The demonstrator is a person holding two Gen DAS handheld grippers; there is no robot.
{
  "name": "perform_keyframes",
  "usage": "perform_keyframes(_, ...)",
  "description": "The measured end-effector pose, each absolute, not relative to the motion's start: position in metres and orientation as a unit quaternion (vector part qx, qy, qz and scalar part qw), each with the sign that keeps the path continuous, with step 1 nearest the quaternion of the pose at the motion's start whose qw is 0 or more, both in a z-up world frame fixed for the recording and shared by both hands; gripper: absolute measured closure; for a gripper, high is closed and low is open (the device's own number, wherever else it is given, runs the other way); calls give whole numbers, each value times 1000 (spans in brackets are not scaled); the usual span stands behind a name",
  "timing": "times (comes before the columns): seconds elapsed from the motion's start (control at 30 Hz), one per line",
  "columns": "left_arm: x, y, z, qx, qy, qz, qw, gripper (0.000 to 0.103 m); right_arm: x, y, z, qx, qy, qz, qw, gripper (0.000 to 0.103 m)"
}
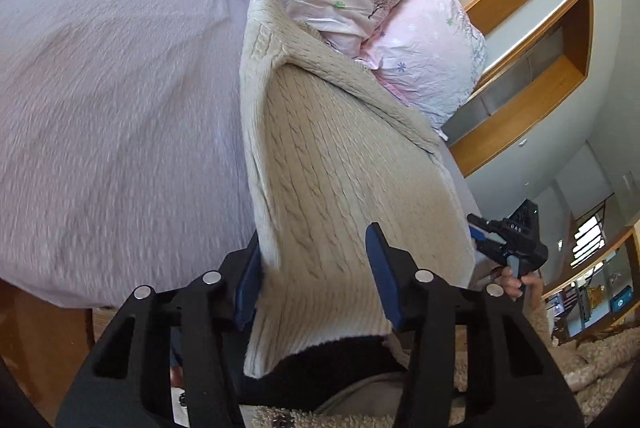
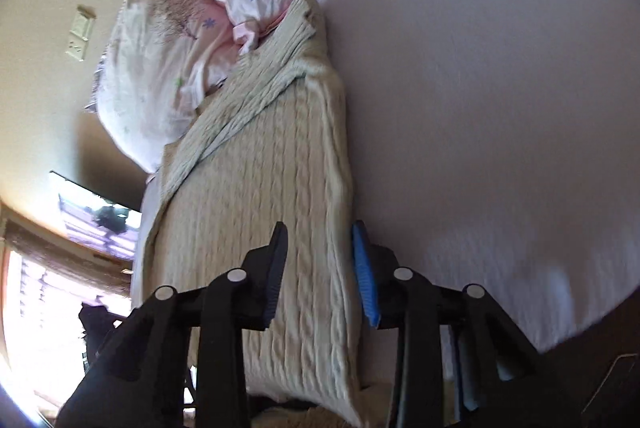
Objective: Fold small clothes
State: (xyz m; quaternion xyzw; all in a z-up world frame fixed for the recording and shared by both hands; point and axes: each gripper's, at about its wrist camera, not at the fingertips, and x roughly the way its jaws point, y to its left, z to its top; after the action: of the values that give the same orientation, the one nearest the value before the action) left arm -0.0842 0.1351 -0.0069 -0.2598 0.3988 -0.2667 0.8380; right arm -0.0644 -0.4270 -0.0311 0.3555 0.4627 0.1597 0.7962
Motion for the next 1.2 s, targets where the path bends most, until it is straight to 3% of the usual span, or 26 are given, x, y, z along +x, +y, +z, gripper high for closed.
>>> perform_keyframes(0.13,-108,132,-14,-280,400,-284,825,55,-109,-419,-39,363,457,219,782,82)
perform_keyframes(0.2,-111,126,-16,-269,408,-286,824,66,-115,-412,-43,361,467,239,771,95)
perform_keyframes(0.27,-106,122,-14,-268,413,-286,823,87,-111,-410,-33,357,451,256,777,96)
perform_keyframes(0.33,-96,122,-5,-275,411,-288,820,93,-98,-407,-11,356,414,279,790,96)
perform_keyframes(0.5,-19,131,42,-295,353,-283,842,95,-14,-407,58,325,317,282,845,96)
perform_keyframes(0.6,62,139,58,-338,315,-242,853,95,62,-414,68,350,278,248,859,96)
perform_keyframes(0.87,240,114,19,-346,383,-130,847,95,199,-418,-2,390,352,83,847,96)
perform_keyframes(0.97,250,116,6,-372,389,-133,832,94,213,-417,-16,379,376,60,844,86)
perform_keyframes(1.0,248,120,6,-381,388,-142,827,93,213,-415,-14,374,370,69,847,73)
perform_keyframes(1.03,245,124,7,-388,388,-153,822,82,212,-414,-9,365,361,73,855,55)
perform_keyframes(1.07,241,127,9,-390,390,-167,817,56,207,-413,-2,352,349,64,866,42)
perform_keyframes(1.1,235,131,13,-388,388,-178,817,38,199,-412,6,335,331,36,882,10)
perform_keyframes(1.13,225,136,20,-379,378,-175,826,13,188,-414,15,320,303,8,898,2)
perform_keyframes(1.2,206,143,33,-349,360,-154,851,9,178,-419,25,311,270,22,911,2)
